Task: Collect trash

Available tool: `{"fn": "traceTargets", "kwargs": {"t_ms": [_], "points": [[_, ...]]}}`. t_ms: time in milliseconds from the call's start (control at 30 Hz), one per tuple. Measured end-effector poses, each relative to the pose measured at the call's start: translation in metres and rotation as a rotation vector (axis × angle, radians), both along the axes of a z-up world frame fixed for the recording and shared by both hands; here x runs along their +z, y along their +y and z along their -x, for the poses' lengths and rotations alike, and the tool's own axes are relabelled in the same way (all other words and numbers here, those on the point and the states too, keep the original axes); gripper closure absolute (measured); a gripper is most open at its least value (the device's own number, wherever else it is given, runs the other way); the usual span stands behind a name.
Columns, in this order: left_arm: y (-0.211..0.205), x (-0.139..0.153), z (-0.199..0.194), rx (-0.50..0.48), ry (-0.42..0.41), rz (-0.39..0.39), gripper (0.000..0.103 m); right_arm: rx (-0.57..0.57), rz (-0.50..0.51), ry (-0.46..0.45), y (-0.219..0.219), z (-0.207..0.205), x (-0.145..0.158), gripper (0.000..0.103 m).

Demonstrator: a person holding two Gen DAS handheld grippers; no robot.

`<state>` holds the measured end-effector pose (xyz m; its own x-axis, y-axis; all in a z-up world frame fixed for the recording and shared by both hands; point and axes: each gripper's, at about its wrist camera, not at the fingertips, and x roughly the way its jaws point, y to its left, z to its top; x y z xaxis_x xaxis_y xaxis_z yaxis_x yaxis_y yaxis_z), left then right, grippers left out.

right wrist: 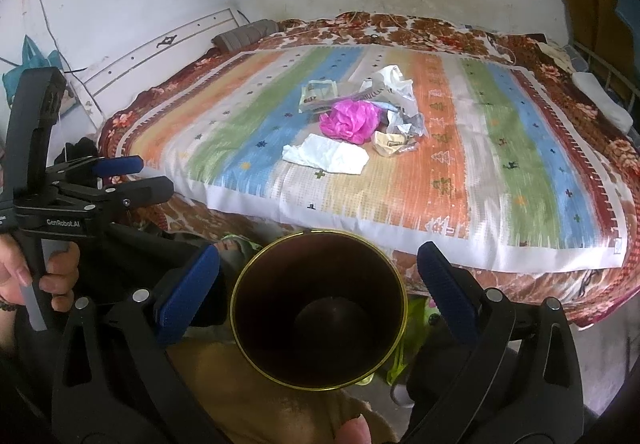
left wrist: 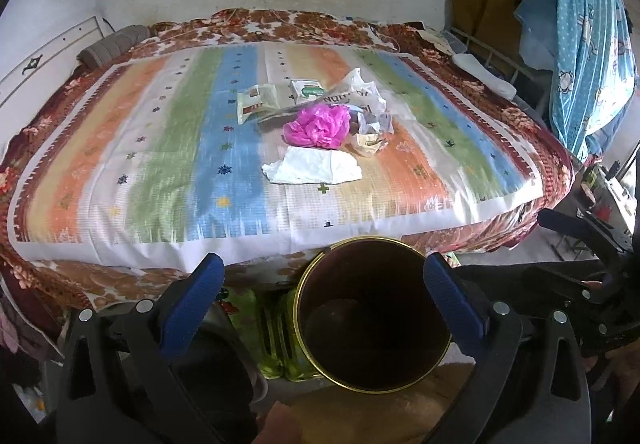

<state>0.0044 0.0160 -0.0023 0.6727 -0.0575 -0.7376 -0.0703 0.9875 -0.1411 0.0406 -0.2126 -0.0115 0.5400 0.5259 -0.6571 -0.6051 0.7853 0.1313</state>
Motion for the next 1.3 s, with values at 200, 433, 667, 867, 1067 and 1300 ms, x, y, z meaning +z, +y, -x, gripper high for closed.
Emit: {"fn": "traceTargets", "kwargs": {"t_ms": [200,433,667,867,1067,1300], "points": [[-0.0007,-0.0028,-0.0012,-0.004,0.012,-0.003,0.006,0.005,0.001,0.010,0.0021,0.0013,0.0007,0.009],[-0.0039,-0.0018,-0.0011,-0.011,0.013,-0.008,0.006,0.009,-0.003,0.025,0.0030,-0.0004,-0.0001,0.009],[-0.0068,-0.0009,-0.0006,-0.008,0.015,-0.013,0.006,0.008,-0.003,0.026,0.0031,-0.0004,-0.0005,0.009],[-0.0054,-0.0006,-0.0014,0.004,0.024,-0.007,0.006,0.012,0.001,0.029,0.0042,0.0001,-0.0005,0.009],[-0.0011,-0.0016,-0.0026,0.010,0.029,0.003,0.006,0.014,-0.003,0.032,0.0046,0.0002,-0.0008,0.009],[0.0001,-0.0004,-0.0045,0.002,0.030,-0.004,0.006,0.008,-0.004,0.040,0.0056,-0.0011,-0.0016,0.009]]}}
